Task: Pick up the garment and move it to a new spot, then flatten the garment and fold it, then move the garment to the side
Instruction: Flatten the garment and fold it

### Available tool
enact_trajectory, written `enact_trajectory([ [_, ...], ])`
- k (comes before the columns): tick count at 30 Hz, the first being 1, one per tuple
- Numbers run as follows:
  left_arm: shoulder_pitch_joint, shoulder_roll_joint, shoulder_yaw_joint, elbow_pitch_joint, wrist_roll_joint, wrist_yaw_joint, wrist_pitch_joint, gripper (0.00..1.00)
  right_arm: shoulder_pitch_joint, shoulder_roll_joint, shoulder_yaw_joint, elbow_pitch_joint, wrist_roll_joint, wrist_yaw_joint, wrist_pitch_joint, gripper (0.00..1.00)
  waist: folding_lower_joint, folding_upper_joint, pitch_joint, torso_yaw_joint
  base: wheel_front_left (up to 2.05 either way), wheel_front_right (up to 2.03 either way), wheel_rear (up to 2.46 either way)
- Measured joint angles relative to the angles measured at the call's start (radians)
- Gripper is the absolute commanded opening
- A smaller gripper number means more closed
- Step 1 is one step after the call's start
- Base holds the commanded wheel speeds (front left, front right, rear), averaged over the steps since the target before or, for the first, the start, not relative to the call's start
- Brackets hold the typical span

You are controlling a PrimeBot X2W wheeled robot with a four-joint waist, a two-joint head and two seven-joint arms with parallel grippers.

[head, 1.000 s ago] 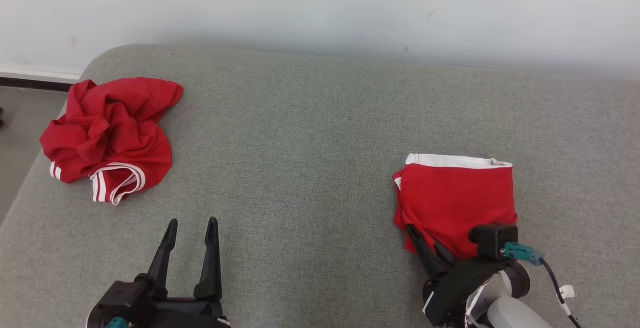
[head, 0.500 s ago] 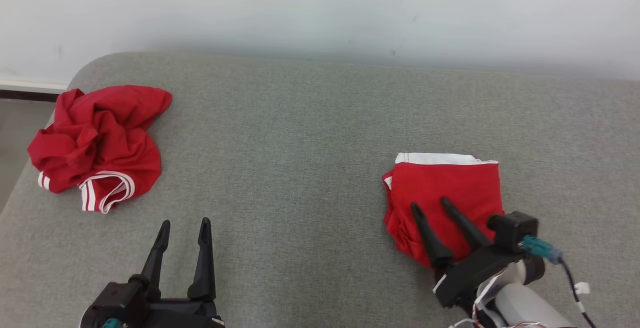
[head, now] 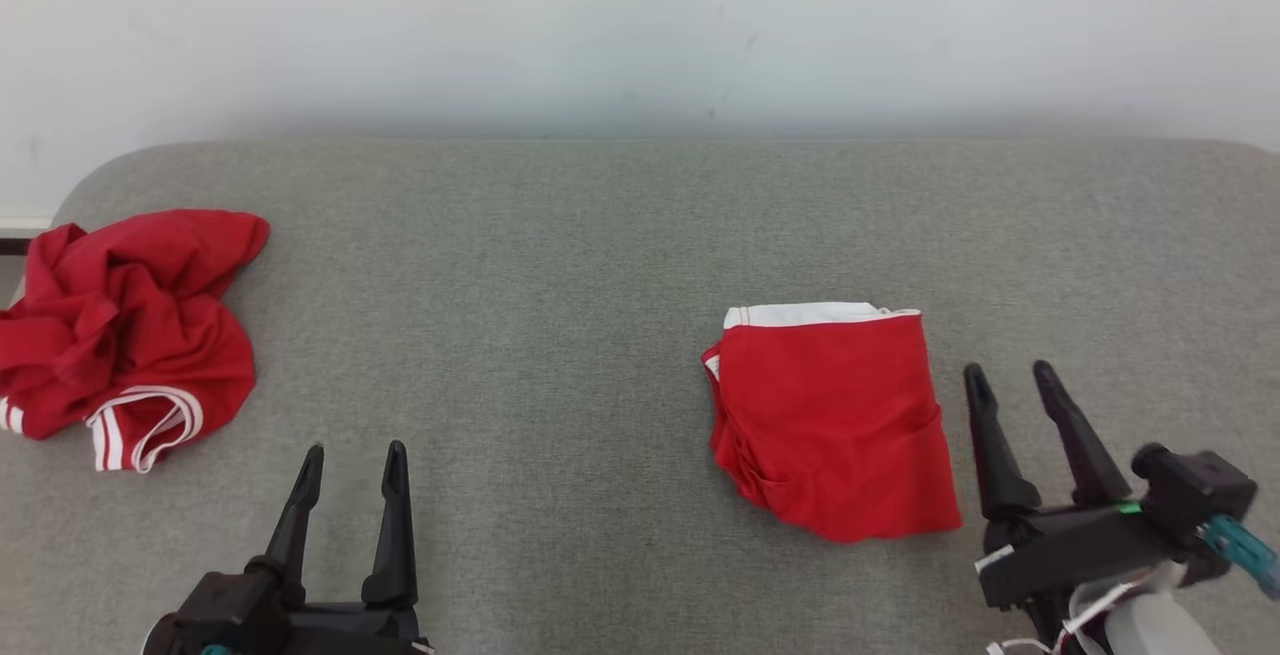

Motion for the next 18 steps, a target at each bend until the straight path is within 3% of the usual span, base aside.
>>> enact_trajectory([
  [7,0.010,0.000,0.004,0.001,0.022,-0.001,0.000,1.00,0.114,0.050,-0.108,-0.114,-0.060,0.000,0.000,1.00,-0.0001,0.0000,-0.019,-0.023,0.00,0.00,0.00],
  [18,0.062,0.000,0.011,0.006,0.075,-0.004,0.000,1.00,0.217,0.082,-0.143,-0.204,-0.129,0.000,0.000,1.00,-0.0001,0.0000,-0.070,-0.053,0.00,0.00,0.00],
])
